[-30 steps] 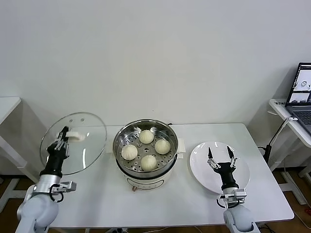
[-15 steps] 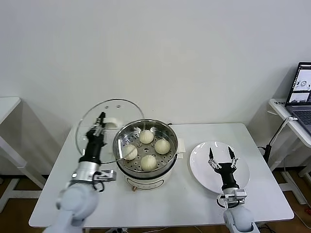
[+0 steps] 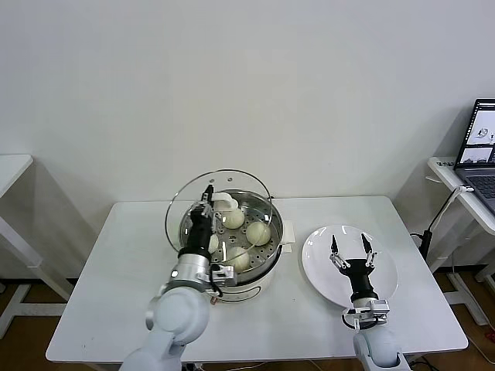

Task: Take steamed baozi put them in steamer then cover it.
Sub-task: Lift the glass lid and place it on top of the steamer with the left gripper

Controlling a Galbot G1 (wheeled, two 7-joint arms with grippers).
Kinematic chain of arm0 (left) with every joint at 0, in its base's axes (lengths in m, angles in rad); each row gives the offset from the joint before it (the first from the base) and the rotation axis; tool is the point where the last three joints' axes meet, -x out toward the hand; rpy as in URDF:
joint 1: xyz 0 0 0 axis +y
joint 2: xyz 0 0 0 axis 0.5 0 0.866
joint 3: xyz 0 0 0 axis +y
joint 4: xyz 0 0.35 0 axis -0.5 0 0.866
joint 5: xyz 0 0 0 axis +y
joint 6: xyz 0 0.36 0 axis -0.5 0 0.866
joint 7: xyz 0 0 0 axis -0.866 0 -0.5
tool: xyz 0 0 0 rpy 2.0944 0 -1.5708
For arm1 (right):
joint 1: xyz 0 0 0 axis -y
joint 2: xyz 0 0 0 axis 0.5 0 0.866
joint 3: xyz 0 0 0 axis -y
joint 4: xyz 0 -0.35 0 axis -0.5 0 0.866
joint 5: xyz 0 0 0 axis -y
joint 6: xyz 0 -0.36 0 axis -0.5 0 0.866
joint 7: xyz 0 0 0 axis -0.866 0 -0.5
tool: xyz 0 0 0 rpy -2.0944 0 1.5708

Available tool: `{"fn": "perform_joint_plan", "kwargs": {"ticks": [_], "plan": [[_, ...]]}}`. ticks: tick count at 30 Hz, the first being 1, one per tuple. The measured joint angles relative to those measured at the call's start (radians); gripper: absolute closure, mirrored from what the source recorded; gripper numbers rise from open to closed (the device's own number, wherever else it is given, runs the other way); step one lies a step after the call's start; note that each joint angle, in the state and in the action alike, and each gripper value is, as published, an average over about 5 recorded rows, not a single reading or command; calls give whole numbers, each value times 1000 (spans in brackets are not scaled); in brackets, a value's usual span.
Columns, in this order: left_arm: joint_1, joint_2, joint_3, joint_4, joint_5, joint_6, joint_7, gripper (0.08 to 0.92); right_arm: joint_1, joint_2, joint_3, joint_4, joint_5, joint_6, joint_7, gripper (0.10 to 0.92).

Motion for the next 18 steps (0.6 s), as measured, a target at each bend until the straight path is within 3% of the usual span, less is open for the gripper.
{"fn": "perform_joint_plan", "kwargs": {"ticks": [18], "plan": [[-35,-41,50,107,140,8,60,805,10,10,-3,-14,-12,-3,0,203]]}}
